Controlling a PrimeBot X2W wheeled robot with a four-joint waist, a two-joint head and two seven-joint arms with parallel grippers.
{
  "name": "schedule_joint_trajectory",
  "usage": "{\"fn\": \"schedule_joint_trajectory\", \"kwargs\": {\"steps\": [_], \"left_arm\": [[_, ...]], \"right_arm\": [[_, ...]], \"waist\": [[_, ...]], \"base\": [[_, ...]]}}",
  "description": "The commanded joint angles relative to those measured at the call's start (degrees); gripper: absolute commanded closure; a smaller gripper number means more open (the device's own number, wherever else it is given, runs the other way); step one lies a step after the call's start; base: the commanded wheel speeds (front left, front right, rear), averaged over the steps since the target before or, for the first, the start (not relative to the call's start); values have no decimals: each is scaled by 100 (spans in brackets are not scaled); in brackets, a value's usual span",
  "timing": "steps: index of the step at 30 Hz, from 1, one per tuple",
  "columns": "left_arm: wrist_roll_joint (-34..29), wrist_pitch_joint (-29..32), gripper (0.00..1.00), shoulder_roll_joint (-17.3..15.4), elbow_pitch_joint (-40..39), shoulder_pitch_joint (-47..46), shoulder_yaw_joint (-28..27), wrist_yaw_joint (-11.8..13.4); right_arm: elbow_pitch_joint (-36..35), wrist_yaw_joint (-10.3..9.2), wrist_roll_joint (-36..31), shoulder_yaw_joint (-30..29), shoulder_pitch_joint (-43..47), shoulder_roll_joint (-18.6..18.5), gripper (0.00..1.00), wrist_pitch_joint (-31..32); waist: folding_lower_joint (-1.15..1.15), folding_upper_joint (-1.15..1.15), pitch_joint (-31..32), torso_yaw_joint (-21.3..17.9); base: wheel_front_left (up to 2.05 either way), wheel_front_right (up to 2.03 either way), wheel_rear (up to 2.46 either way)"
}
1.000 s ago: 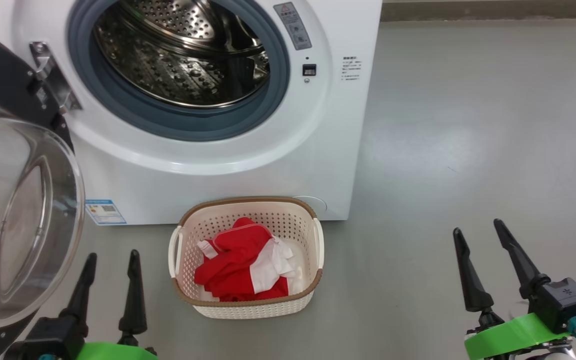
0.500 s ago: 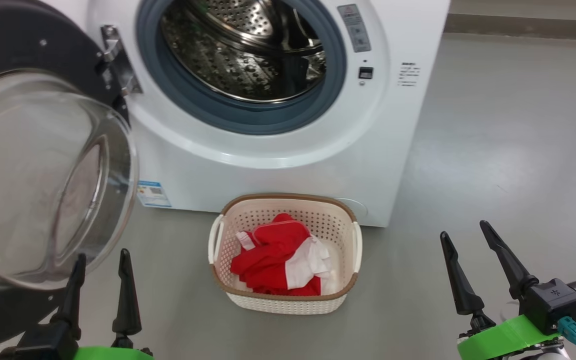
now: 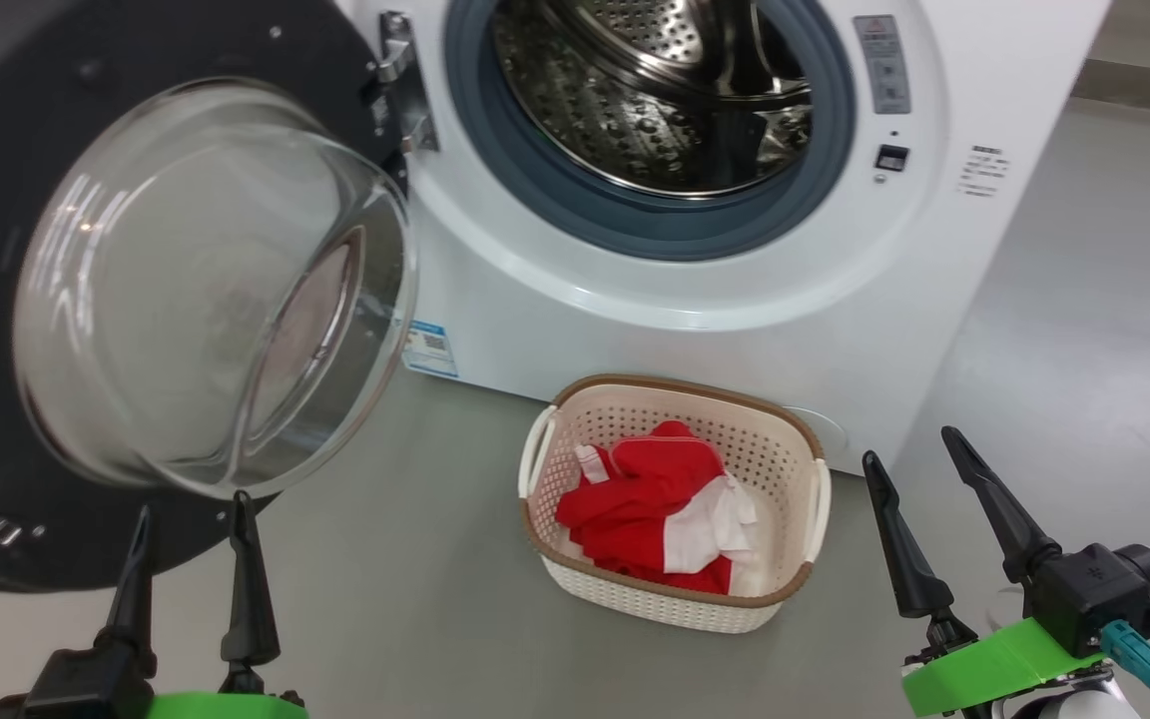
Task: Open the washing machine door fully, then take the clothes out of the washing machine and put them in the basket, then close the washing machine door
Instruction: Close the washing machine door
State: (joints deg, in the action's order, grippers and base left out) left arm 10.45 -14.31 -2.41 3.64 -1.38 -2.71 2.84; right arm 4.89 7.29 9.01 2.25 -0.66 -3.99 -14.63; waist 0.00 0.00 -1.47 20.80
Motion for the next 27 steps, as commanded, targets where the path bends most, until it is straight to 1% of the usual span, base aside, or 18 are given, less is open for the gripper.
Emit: {"fn": "schedule_joint_trajectory", "kwargs": {"steps": [1, 6, 12, 19, 20, 21, 22, 23, 27], "left_arm": [[-39, -69, 0, -56, -175, -79, -177, 59], [-23, -69, 0, -54, -240, -36, -110, 152], [-34, -69, 0, -69, -275, -21, -166, 208], [-27, -69, 0, -68, -326, -10, -209, 251], [-32, -69, 11, -67, -321, -8, -207, 259], [-44, -69, 33, -69, -312, -9, -203, 270], [-55, -69, 69, -69, -305, -13, -201, 281], [-60, -69, 100, -70, -298, -17, -200, 291], [-53, -69, 100, -69, -317, -39, -218, 332]], "right_arm": [[-129, 20, 31, 133, -275, -87, 0, -37], [-115, 20, 39, 200, -298, -102, 0, -37], [-88, 20, 37, 269, -320, -122, 0, -37], [-71, 20, 39, 308, -383, -134, 0, -37], [-68, 20, 44, 315, -390, -135, 0, -37], [-63, 20, 50, 321, -392, -135, 0, -37], [-54, 20, 57, 331, -393, -136, 0, -37], [-45, 20, 62, 341, -399, -138, 0, -37], [-38, 20, 76, 360, -424, -138, 0, -37]], "waist": [[0, 0, -25, 284], [0, 0, 13, 508], [0, 0, 56, 671], [0, 0, 6, 673], [0, 0, -2, 668], [0, 0, -9, 661], [0, 0, -16, 650], [0, 0, -22, 638], [0, 0, -35, 596]], "base": [[0, 0, 0], [0, 0, 0], [0, 0, 0], [0, 0, 0], [0, 0, 0], [0, 0, 0], [0, 0, 0], [0, 0, 0], [0, 0, 0]]}}
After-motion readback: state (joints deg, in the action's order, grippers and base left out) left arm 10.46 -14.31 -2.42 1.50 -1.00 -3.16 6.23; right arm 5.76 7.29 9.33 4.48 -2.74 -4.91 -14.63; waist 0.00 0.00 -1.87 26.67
